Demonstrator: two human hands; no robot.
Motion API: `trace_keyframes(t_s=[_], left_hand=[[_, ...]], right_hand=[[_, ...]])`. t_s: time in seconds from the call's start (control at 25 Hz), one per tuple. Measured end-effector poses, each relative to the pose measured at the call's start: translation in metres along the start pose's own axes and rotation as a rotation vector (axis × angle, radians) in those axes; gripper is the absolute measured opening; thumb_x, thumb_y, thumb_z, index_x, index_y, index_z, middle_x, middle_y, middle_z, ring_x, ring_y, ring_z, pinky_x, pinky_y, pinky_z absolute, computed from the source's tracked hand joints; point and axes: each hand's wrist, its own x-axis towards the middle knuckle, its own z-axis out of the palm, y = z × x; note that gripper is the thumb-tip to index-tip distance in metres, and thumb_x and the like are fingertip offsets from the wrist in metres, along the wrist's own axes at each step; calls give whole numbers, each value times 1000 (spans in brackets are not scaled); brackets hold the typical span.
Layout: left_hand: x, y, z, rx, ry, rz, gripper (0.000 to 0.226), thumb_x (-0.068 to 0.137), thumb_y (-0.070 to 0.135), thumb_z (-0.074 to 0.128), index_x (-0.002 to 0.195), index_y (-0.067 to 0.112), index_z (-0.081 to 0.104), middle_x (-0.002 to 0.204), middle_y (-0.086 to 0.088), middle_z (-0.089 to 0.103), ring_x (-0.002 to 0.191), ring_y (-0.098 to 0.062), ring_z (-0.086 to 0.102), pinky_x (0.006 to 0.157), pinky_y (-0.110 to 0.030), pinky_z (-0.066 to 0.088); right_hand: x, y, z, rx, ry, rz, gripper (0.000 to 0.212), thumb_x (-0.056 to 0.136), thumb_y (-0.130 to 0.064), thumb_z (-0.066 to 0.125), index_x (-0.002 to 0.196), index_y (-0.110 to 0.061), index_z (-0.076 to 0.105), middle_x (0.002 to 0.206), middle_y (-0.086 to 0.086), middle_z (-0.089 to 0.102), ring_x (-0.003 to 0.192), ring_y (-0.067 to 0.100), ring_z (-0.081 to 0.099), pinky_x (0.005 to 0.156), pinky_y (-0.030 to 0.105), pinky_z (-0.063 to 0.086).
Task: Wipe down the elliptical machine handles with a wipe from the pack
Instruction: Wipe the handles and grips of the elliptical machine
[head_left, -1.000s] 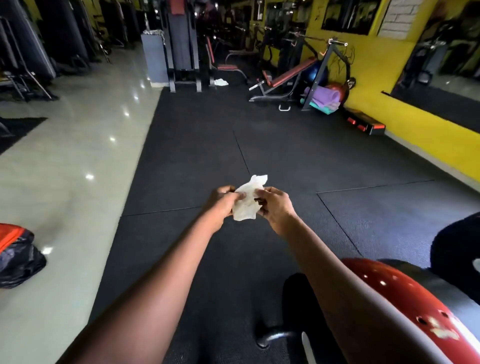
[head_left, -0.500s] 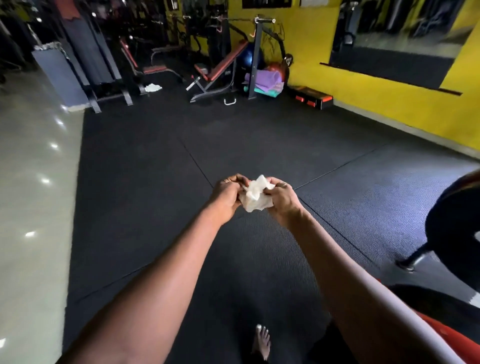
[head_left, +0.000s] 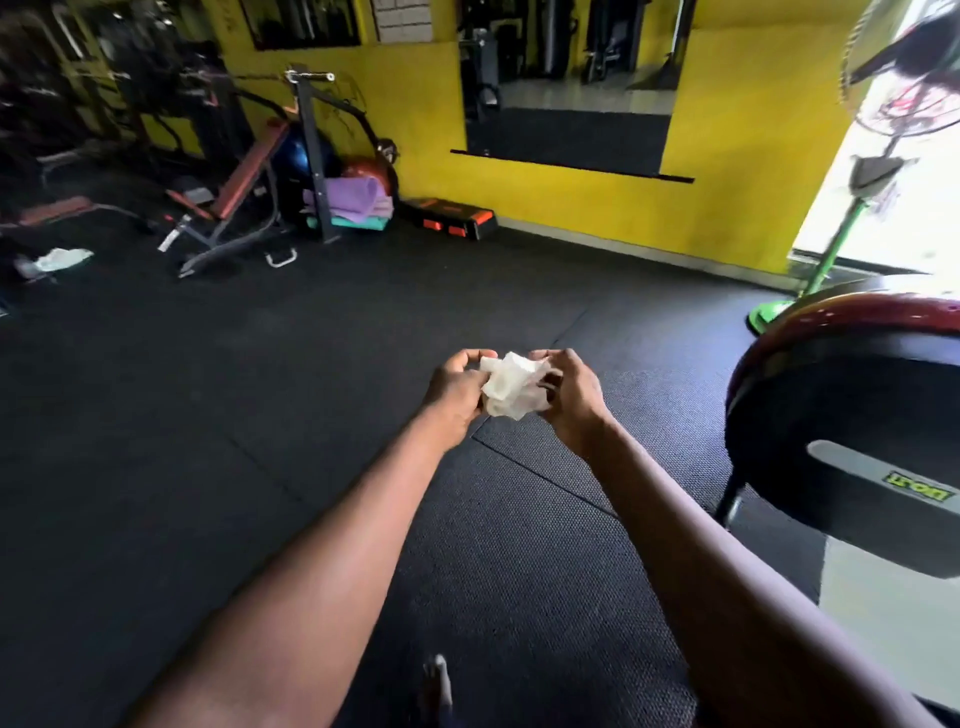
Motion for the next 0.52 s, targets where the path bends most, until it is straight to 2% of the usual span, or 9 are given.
trace_keyframes(t_s=[0.08, 0.16, 0.2, 0.28, 0.32, 0.36, 0.44, 0.52], left_hand=[[43, 12, 35, 32, -100, 39, 27, 86, -5, 56, 86, 21, 61, 80, -1, 63, 64, -16, 56, 56, -25, 43], [91, 23, 80, 53, -226, 53, 23, 84, -1, 63, 90, 21, 61, 79, 0, 64, 64, -15, 57, 54, -23, 44], [116, 28, 104, 47, -295, 46, 19, 84, 4, 67, 92, 20, 61, 77, 0, 64, 62, -15, 58, 52, -22, 44], [155, 41, 159, 40, -503, -31, 15, 85, 14, 71, 94, 15, 59, 70, 0, 66, 53, -11, 62, 47, -20, 48], [168, 45, 185, 48, -639, -75, 9, 87, 13, 68, 91, 12, 61, 66, 1, 67, 49, -8, 63, 45, -19, 50], [177, 50, 213, 53, -763, -99, 7, 89, 7, 64, 83, 10, 64, 61, 2, 68, 47, -8, 63, 45, -18, 51], [190, 49, 273, 55, -919, -121, 27, 90, -4, 57, 68, 7, 67, 56, 1, 69, 51, -13, 65, 48, -19, 54], [184, 43, 336, 75, -1026, -106, 25, 88, -7, 56, 72, 11, 64, 56, 1, 69, 56, -15, 63, 51, -20, 55]], right_hand=[[32, -21, -26, -34, 32, 16, 20, 92, -34, 55, 87, -16, 63, 77, 5, 64, 68, 19, 60, 62, 29, 47], [65, -42, -56, -170, 55, -83, 16, 85, -24, 65, 91, -10, 64, 75, 5, 64, 69, 20, 59, 62, 28, 48], [82, -52, -72, -191, 75, -137, 20, 80, -18, 66, 95, -4, 65, 75, 7, 66, 69, 21, 60, 61, 27, 48], [104, -78, -105, -168, 208, -193, 31, 78, -10, 66, 105, 4, 66, 87, 19, 69, 74, 26, 64, 64, 27, 53], [112, -91, -123, -136, 297, -225, 31, 78, -8, 68, 106, 6, 65, 92, 23, 69, 75, 26, 64, 65, 28, 53], [115, -104, -142, -119, 397, -259, 26, 78, -5, 69, 101, 6, 64, 91, 24, 68, 71, 25, 63, 64, 28, 52], [105, -130, -176, -80, 593, -322, 5, 82, 1, 64, 87, 0, 64, 75, 14, 67, 57, 18, 59, 60, 26, 48], [86, -146, -212, -31, 691, -351, 9, 83, 3, 63, 80, -6, 64, 64, 4, 67, 53, 13, 60, 54, 22, 48]])
